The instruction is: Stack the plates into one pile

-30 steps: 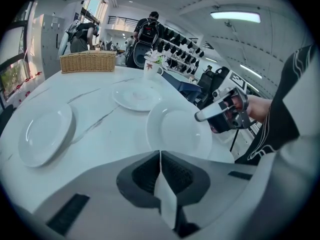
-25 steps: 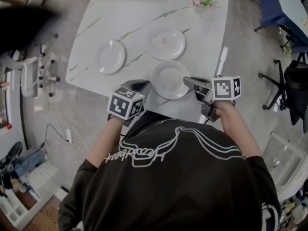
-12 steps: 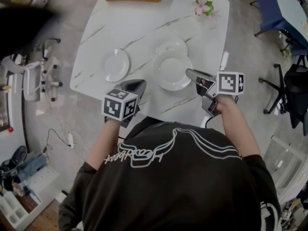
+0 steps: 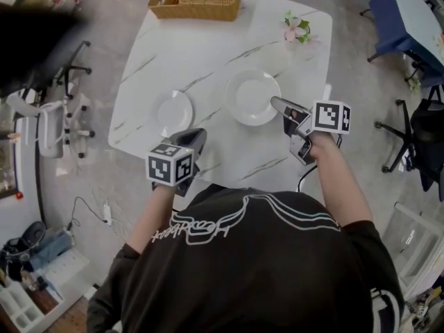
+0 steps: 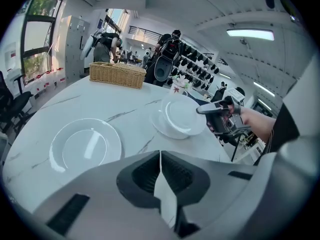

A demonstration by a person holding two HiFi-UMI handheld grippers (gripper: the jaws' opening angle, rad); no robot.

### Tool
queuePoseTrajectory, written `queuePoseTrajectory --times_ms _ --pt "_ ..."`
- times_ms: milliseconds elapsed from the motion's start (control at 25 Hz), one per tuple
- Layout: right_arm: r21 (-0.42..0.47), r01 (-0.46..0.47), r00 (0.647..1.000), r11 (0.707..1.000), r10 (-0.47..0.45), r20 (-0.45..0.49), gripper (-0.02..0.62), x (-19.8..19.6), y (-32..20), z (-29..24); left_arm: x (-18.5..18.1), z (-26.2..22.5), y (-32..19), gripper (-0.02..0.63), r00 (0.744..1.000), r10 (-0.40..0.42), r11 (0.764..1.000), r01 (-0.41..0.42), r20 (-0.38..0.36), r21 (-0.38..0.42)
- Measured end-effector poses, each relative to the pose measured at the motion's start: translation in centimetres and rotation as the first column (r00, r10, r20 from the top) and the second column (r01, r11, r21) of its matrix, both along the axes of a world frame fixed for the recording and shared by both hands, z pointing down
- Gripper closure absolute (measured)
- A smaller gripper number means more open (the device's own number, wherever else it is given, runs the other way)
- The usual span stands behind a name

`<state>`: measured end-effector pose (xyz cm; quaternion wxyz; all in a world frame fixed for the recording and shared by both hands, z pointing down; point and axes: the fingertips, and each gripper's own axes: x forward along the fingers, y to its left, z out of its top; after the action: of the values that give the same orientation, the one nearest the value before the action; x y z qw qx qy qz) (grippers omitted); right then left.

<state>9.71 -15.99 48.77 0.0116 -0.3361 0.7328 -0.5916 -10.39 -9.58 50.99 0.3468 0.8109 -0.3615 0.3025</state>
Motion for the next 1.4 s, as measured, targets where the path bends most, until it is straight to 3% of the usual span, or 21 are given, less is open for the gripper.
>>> queuePoseTrajectory --times_ms 480,720,760,880,1040,1240,1400 --pt "-0.053 -0.036 0.999 0.998 0.035 -0.02 0.558 -0.2 -2.1 2.7 -0.8 0.8 -1.2 0.575 1.0 -0.016 1.0 0.016 -0.006 -0.019" --pt "0.006 0.021 0.994 1.0 -0.02 -0.107 0.554 -0.5 -2.3 2.6 -1.0 1.3 -1.4 0.575 1.0 -0.029 0.999 0.029 -0.007 -0.027" --pt "0.022 0.048 0.99 0.999 -0.044 -0.134 0.542 -0.7 -2.3 2.6 -0.9 1.4 -1.3 0.575 1.0 -0.029 0.999 0.029 -0.007 -0.028" --pt "0.061 0.146 0.966 0.987 -0.129 -0.225 0.381 -1.5 -2.0 2.6 -0.8 1.6 -1.3 0.575 1.0 -0.026 0.999 0.026 -0.006 -0.03" --pt "0.105 0.303 0.898 0.947 -0.247 -0.365 0.304 -2.3 -1.4 2.9 -0.7 1.8 -1.4 0.575 1.0 -0.021 0.999 0.021 -0.004 -0.028" --pt "0.087 0.509 0.724 0.857 -0.371 -0.581 0.278 -2.6 -0.1 3.8 -0.6 1.7 -1.2 0.575 1.0 -0.024 0.999 0.024 -0.002 -0.02" --pt "0.051 0.561 0.642 0.826 -0.395 -0.657 0.268 -1.8 0.2 4.0 -0.6 1.5 -0.7 0.575 1.0 -0.031 0.999 0.031 -0.002 -0.016"
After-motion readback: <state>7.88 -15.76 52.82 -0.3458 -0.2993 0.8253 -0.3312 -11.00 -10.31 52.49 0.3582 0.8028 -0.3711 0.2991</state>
